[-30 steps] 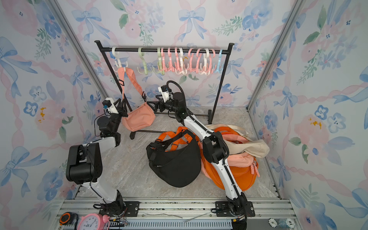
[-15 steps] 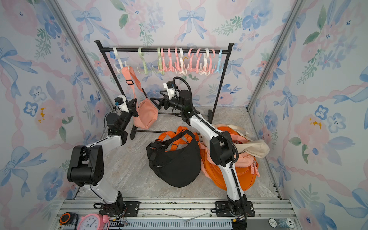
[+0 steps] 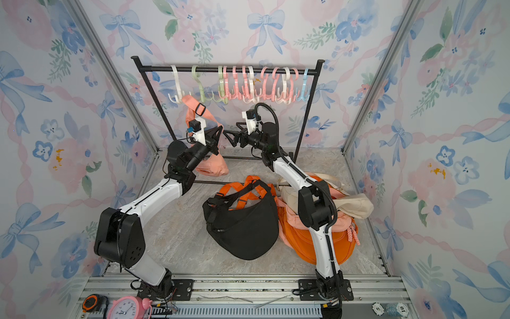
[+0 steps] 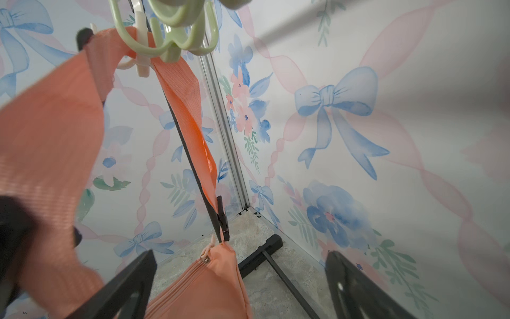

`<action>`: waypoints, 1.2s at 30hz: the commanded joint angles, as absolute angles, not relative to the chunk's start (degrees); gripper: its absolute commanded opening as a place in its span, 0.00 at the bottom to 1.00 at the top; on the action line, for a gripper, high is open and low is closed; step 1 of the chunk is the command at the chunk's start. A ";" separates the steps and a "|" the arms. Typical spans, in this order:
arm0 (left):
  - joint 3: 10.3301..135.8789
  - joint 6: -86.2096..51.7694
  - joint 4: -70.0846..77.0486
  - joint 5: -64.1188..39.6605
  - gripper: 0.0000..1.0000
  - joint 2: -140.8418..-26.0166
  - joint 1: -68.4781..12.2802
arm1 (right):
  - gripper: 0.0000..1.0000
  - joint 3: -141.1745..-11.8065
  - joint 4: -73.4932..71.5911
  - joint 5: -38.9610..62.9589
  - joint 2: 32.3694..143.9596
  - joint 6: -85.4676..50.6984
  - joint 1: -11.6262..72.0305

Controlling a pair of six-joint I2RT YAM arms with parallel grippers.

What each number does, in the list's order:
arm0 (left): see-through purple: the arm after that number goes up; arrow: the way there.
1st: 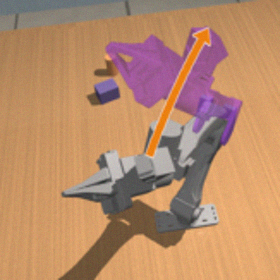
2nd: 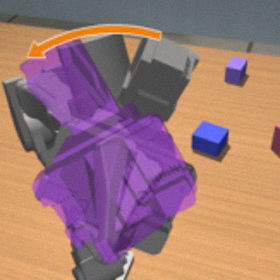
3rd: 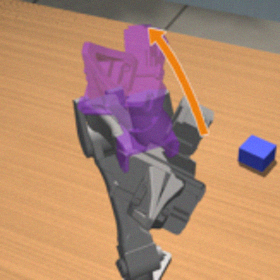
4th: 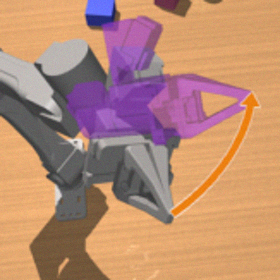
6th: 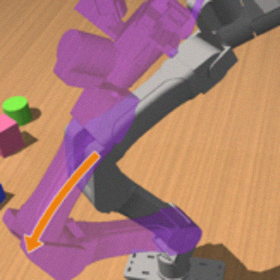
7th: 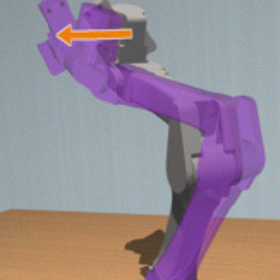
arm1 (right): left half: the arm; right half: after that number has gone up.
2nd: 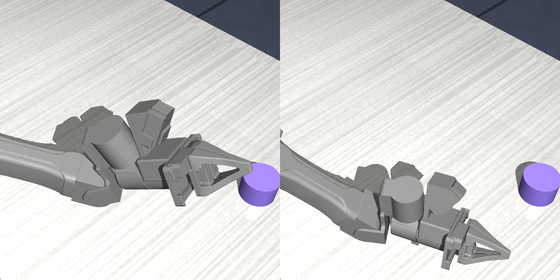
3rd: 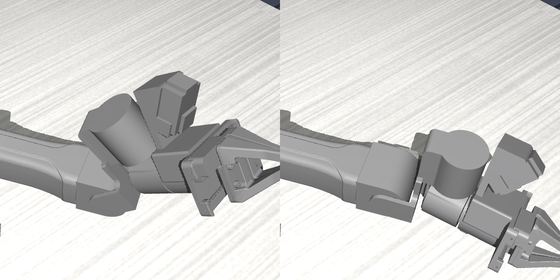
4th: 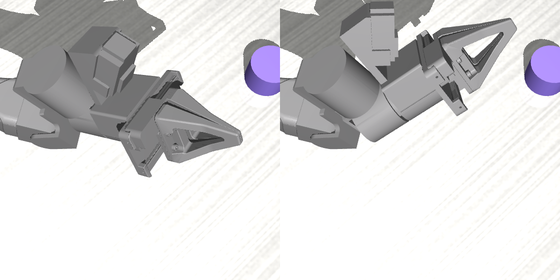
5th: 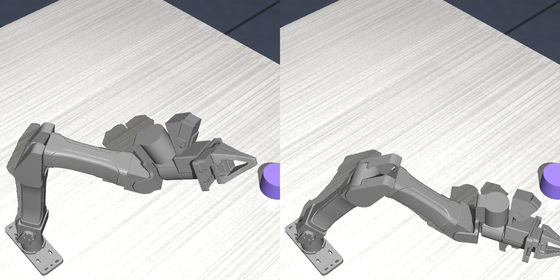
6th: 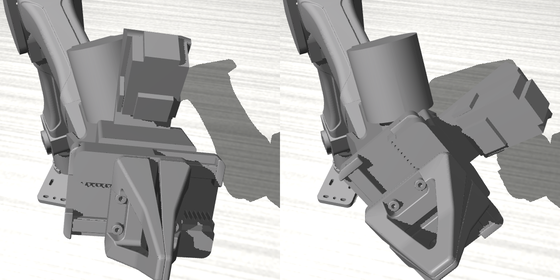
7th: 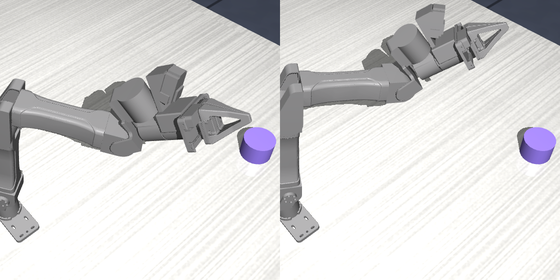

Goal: Take the bag off the hook
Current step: Pick up the bag from the hook.

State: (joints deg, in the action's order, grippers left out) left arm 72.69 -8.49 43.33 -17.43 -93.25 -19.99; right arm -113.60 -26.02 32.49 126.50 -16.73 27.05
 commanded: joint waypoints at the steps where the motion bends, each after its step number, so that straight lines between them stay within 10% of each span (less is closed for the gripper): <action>1: 77.65 -5.20 39.08 -18.43 0.00 -94.37 -23.38 | 0.97 -113.31 -27.75 32.38 123.29 -16.66 26.75; 33: 70.50 1.30 18.04 -17.33 0.00 -71.93 -31.46 | 1.00 -152.58 -23.60 21.31 149.80 -24.14 34.31; 36: 69.80 1.78 17.46 -16.90 0.00 -70.61 -31.22 | 0.88 -152.20 -24.17 20.99 149.65 -24.23 34.85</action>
State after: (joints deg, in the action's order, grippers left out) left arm 70.85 0.16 18.52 -16.51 -72.16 -31.09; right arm -149.84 -22.79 22.33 150.08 -23.20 34.65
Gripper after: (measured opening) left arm 0.044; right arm 0.902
